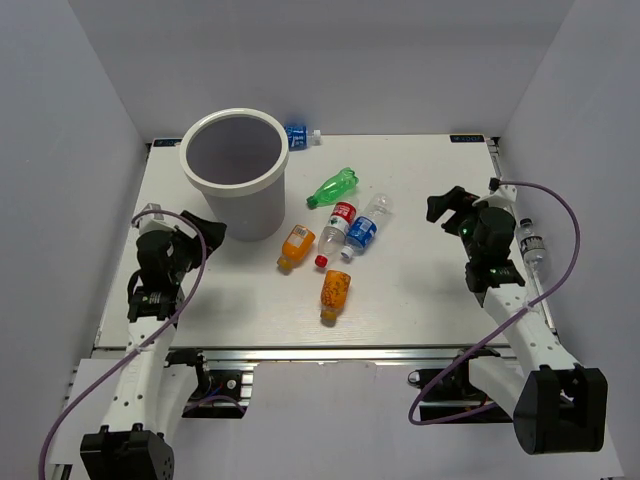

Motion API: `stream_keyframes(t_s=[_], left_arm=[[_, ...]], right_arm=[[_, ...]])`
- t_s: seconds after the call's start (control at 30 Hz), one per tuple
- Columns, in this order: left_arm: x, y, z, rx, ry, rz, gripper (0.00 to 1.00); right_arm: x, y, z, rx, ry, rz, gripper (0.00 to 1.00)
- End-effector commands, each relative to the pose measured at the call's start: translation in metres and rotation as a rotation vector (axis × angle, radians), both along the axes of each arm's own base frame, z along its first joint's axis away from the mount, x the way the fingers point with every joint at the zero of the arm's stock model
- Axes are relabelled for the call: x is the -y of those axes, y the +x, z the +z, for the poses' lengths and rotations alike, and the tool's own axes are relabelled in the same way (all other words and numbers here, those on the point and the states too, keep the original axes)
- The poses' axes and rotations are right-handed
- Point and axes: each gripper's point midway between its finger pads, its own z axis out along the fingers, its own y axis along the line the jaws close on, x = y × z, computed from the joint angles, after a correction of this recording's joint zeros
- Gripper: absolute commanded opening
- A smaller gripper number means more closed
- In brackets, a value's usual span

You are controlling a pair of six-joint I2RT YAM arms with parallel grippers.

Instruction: Put the plastic bottles in the bin

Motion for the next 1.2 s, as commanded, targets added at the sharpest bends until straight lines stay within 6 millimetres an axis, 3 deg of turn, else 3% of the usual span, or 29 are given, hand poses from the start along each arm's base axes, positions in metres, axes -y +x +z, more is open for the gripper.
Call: stream_keyframes(t_s=[0.0,0.03,0.07,0.23,0.27,0.43,0.53,0.63,0.67,0.7,0.77,0.9,1.03,1.17], left_arm=[[0.026,-0.002,0.001,0.031,-0.032,-0.118,0.98],[0.025,-0.002,-0.003,0.02,-0.022,-0.114,0.98],[0.041,-0.009,-0.015,-0.014,-0.006,-0.164,0.98],[0.073,-0.022,-0.049,-0.117,0.079,-0.243,0.98],[0.094,-0.032,-0.055,-0.132,0.105,-0.311,0.98],[0.152,-0.059,-0.068,-0.142,0.226,-0.481,0.98],[0.218,-0.086,-0.082,-0.141,0.333,-0.68,0.98],[0.256,-0.096,-0.09,-0.131,0.402,-0.808,0.98],[0.272,-0.095,-0.081,-0.116,0.406,-0.833,0.98],[0.279,-0.094,-0.103,-0.169,0.451,-0.85,0.98],[0.296,-0.091,-0.119,-0.206,0.468,-0.883,0.98],[0.301,-0.077,-0.144,-0.277,0.535,-0.825,0.98],[0.313,-0.07,-0.155,-0.289,0.539,-0.821,0.98],[0.321,-0.066,-0.149,-0.264,0.531,-0.832,0.86]], right_arm=[[-0.012,0.007,0.024,0.049,0.029,0.06,0.89],[-0.013,0.007,0.023,0.046,0.026,0.065,0.89],[-0.013,0.007,0.02,0.038,0.024,0.067,0.89],[-0.024,0.007,0.015,0.039,0.011,0.133,0.89],[-0.024,0.007,0.013,0.035,0.007,0.137,0.89],[-0.024,0.008,0.01,0.032,-0.003,0.141,0.89],[-0.024,0.009,0.006,0.023,-0.007,0.14,0.89],[-0.022,0.009,0.003,0.012,-0.006,0.125,0.89],[-0.018,0.009,0.0,0.006,-0.01,0.108,0.89],[-0.016,0.01,-0.001,-0.001,-0.015,0.094,0.89],[-0.004,0.011,-0.006,-0.036,-0.004,0.016,0.89],[0.002,0.01,-0.011,-0.067,-0.019,-0.014,0.89],[0.002,0.009,-0.01,-0.062,-0.021,-0.012,0.89],[0.002,0.009,-0.01,-0.064,-0.022,-0.01,0.89]])
